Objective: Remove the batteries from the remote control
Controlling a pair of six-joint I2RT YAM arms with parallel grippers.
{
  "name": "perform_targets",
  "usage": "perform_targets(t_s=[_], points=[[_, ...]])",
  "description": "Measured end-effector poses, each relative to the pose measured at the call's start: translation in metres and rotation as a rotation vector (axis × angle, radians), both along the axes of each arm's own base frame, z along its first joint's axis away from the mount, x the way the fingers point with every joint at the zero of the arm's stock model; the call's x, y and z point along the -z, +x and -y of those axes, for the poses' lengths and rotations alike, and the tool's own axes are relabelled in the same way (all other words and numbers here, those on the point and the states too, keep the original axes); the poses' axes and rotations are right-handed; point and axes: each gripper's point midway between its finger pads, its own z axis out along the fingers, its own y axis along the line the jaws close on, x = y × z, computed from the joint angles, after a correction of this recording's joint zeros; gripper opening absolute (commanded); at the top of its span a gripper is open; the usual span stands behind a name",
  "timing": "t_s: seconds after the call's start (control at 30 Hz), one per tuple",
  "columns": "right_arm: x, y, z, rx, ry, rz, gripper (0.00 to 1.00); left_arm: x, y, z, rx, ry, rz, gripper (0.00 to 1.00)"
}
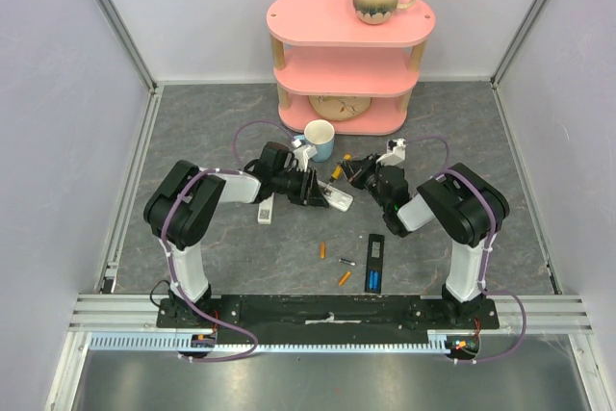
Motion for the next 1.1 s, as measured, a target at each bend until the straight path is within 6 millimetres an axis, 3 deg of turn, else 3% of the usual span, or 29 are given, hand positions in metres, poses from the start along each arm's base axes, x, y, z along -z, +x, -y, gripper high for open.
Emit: perform_targets(t_s=[0.4,0.9,1.1], points=[[-0.006,-0.008,0.002,-0.021,-0.015,0.008,0.0,-0.001,0.011,-0.012,-0.048,0.01,0.009,0.49],[-0.011,-0.017,-0.015,-0.088,-0.029,0.024,0.0,-0.007,0.015,-0.034,-0.137,0.0,0.045,0.58],[-0.009,-0.017,-0.017,-0.09,-0.047,0.019,0.0,-0.018,0.014,-0.037,-0.15,-0.029,0.084,0.59]])
